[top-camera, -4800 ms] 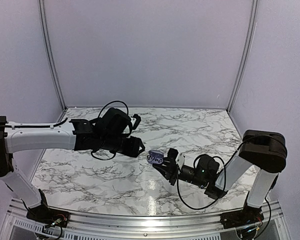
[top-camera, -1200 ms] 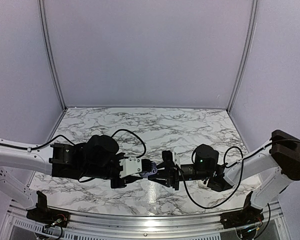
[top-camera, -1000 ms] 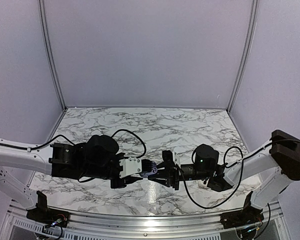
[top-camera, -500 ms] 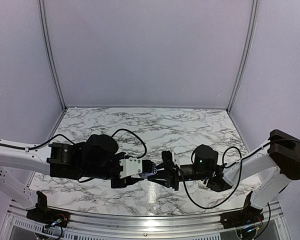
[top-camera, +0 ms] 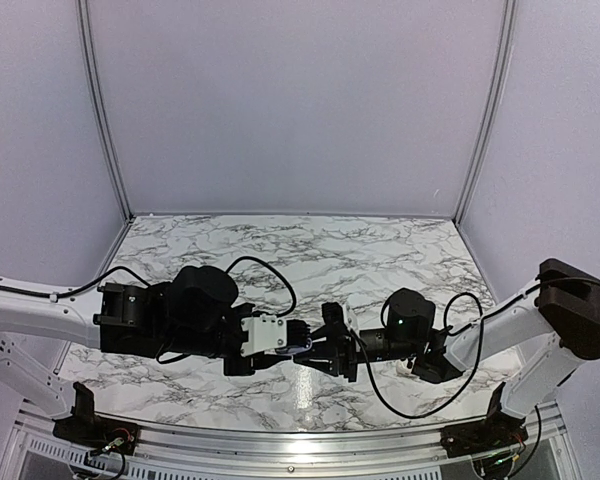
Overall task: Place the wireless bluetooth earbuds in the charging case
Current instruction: Adjust the left earbud in the left side groove of the charging case.
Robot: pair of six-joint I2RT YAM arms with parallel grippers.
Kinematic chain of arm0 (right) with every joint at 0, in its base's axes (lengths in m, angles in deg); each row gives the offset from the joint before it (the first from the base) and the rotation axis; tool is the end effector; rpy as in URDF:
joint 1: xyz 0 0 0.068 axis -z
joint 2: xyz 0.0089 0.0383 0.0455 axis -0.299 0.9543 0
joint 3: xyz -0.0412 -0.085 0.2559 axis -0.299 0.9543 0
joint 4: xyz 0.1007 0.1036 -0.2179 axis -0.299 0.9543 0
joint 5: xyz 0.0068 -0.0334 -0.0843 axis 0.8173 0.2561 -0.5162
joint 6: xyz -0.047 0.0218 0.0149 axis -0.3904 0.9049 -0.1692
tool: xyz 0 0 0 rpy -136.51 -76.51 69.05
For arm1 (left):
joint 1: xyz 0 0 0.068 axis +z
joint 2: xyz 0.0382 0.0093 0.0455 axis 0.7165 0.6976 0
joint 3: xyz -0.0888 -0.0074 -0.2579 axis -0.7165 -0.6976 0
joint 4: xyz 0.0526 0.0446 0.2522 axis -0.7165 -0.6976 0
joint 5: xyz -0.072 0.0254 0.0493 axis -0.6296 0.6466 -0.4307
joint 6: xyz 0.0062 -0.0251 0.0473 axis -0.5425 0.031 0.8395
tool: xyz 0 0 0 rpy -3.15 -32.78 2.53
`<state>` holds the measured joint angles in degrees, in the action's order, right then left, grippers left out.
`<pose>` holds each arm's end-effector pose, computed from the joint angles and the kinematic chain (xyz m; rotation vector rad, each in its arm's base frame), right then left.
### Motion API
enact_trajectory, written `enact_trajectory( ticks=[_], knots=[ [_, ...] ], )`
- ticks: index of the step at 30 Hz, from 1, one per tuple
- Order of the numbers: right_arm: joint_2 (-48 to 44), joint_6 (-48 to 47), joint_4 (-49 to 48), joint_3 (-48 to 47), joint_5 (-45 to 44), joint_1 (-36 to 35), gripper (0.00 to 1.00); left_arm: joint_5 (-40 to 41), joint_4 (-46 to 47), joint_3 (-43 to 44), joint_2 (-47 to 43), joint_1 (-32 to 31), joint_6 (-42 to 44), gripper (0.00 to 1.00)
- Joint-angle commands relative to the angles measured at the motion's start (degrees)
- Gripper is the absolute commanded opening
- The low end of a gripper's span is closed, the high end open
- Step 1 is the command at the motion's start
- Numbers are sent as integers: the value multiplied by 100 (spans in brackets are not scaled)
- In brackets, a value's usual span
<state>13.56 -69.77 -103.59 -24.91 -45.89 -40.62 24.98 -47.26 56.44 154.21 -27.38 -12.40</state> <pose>0.1362 0.2543 0.1777 -1.2753 1.2857 1.1926 0.0900 -0.2896 0.2776 1.6295 1.3391 -0.3926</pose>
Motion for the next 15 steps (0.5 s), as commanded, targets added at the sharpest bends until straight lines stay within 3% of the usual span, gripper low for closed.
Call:
enact_trajectory(
  ticks=[1, 15],
  knots=[
    [66, 30, -41, -211, 151, -50, 0, -107, -163, 174, 37, -24, 93, 38],
    [100, 68, 18, -264, 361, -46, 0, -326, -540, 183, 3, -24, 246, 27]
  ],
)
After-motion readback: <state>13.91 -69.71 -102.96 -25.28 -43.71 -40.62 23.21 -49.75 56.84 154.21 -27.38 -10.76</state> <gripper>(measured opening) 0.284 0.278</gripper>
